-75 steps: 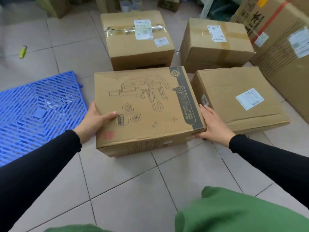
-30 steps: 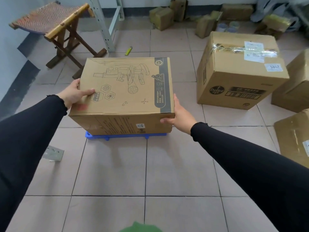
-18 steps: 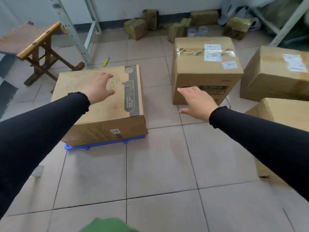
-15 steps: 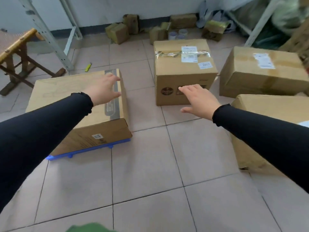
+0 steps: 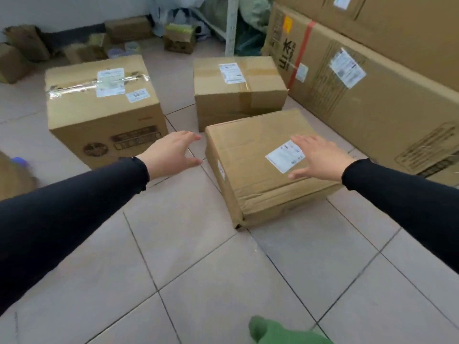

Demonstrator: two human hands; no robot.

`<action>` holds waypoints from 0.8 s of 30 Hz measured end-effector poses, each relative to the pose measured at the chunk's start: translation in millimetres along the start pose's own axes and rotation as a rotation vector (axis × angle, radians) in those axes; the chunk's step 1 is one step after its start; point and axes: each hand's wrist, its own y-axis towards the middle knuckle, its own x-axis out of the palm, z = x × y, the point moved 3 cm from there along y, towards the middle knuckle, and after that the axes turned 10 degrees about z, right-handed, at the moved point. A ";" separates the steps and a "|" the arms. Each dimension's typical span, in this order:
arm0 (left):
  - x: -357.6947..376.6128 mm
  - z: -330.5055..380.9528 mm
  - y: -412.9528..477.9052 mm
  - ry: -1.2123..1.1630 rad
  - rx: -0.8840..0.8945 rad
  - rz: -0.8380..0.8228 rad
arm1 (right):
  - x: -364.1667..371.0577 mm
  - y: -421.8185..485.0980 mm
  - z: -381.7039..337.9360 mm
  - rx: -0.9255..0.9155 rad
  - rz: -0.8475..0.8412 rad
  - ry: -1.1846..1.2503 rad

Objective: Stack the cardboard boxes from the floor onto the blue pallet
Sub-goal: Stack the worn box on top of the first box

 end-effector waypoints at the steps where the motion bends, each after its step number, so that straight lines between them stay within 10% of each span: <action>1: 11.5 14.9 6.5 -0.018 -0.009 -0.018 | 4.6 -6.2 23.0 0.027 -0.013 -0.003; 11: 108.1 54.1 39.8 -0.299 -0.368 -0.132 | 87.2 -41.1 159.7 0.382 -0.106 0.154; 24: 121.6 69.7 38.4 -0.981 -0.638 0.062 | 115.1 -33.4 156.2 0.354 0.011 0.566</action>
